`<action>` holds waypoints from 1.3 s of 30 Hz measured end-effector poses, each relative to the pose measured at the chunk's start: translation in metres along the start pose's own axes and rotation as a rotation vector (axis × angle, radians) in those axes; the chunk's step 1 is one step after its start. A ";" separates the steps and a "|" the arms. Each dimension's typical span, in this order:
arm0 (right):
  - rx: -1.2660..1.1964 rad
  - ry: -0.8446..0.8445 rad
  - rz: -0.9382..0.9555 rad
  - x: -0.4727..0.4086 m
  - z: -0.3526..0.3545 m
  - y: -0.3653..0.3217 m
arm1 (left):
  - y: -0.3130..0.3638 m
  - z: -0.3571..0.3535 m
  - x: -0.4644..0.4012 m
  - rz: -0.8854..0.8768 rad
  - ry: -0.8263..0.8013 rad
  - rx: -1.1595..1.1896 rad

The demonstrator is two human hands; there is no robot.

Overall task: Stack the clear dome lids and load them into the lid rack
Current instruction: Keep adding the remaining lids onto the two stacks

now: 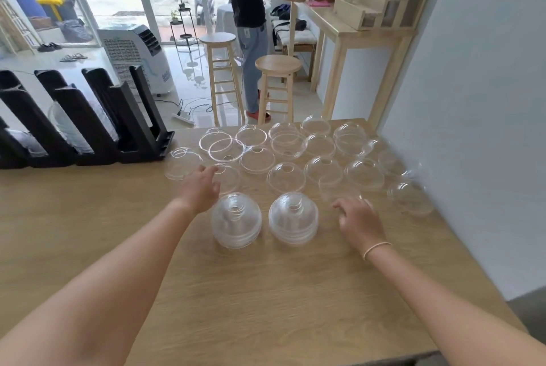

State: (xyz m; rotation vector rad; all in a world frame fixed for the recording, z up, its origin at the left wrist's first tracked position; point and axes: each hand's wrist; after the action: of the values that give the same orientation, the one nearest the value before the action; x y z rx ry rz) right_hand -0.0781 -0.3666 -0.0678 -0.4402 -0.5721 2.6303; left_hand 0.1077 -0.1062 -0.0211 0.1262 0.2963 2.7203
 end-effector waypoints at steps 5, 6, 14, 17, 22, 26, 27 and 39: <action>-0.632 0.170 -0.139 -0.006 0.041 -0.033 | -0.005 -0.005 -0.017 0.024 -0.081 0.004; -0.812 0.161 -0.181 -0.009 0.050 -0.042 | -0.004 -0.006 -0.018 0.024 -0.096 -0.004; -1.498 -0.306 -0.614 -0.009 0.042 -0.063 | -0.002 -0.010 -0.025 0.047 -0.113 0.102; -1.470 -0.285 -0.726 -0.005 0.029 -0.058 | -0.002 -0.004 -0.020 0.017 -0.048 0.195; -1.369 -0.250 -0.792 -0.002 0.017 -0.055 | 0.000 0.032 -0.009 -0.045 0.071 0.289; -1.243 -0.185 -0.766 -0.001 0.013 -0.058 | 0.003 0.050 0.011 -0.122 -0.034 0.295; -1.202 -0.168 -0.746 -0.001 0.013 -0.059 | 0.004 0.051 0.016 -0.137 -0.068 0.288; -0.522 -0.100 -0.095 0.011 0.010 -0.078 | 0.013 0.020 0.056 -0.205 -0.252 0.222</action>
State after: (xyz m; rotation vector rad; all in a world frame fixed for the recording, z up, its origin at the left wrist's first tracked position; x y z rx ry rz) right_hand -0.0661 -0.2996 -0.0261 -0.4187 -1.2877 2.4008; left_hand 0.0537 -0.0920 0.0038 0.4703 0.5057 2.4293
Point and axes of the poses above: each hand's wrist, its own x-axis away from the middle knuckle, its own z-axis out of the back of the hand, y = z × x, and after that the axes turned 5 degrees about -x, right-handed
